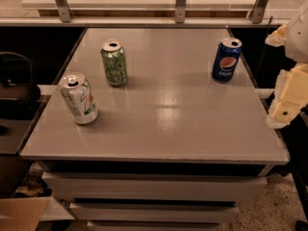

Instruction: Move pepsi can near green can

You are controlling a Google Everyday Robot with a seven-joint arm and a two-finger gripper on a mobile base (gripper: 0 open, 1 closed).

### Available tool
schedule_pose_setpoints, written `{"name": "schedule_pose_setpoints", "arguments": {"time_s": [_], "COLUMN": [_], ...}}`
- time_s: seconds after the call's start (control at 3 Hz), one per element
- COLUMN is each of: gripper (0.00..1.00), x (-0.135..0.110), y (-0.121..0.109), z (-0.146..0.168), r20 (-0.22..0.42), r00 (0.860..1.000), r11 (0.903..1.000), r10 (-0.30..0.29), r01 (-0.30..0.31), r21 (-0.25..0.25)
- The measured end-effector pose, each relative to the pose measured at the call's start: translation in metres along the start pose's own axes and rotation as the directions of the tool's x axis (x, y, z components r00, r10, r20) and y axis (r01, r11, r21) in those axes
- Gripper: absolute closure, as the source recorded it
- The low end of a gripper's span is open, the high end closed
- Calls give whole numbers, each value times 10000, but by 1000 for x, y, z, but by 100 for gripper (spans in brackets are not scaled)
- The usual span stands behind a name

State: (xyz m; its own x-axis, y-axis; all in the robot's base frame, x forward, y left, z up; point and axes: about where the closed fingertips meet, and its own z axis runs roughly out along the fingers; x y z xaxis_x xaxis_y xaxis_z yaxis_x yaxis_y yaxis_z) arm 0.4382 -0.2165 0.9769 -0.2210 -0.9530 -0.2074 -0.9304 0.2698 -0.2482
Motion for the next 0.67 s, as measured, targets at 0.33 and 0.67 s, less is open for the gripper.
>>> {"name": "schedule_pose_setpoints", "arguments": {"time_s": [0.33, 0.67], "gripper": [0, 0], "x": [0, 1], "y": [-1, -19], "z": [-1, 4], "r20": [23, 660], "r00": [10000, 9978], "r11": [10000, 9999], "r10": [0, -42], "r01": [0, 36], "r21": [31, 101]}}
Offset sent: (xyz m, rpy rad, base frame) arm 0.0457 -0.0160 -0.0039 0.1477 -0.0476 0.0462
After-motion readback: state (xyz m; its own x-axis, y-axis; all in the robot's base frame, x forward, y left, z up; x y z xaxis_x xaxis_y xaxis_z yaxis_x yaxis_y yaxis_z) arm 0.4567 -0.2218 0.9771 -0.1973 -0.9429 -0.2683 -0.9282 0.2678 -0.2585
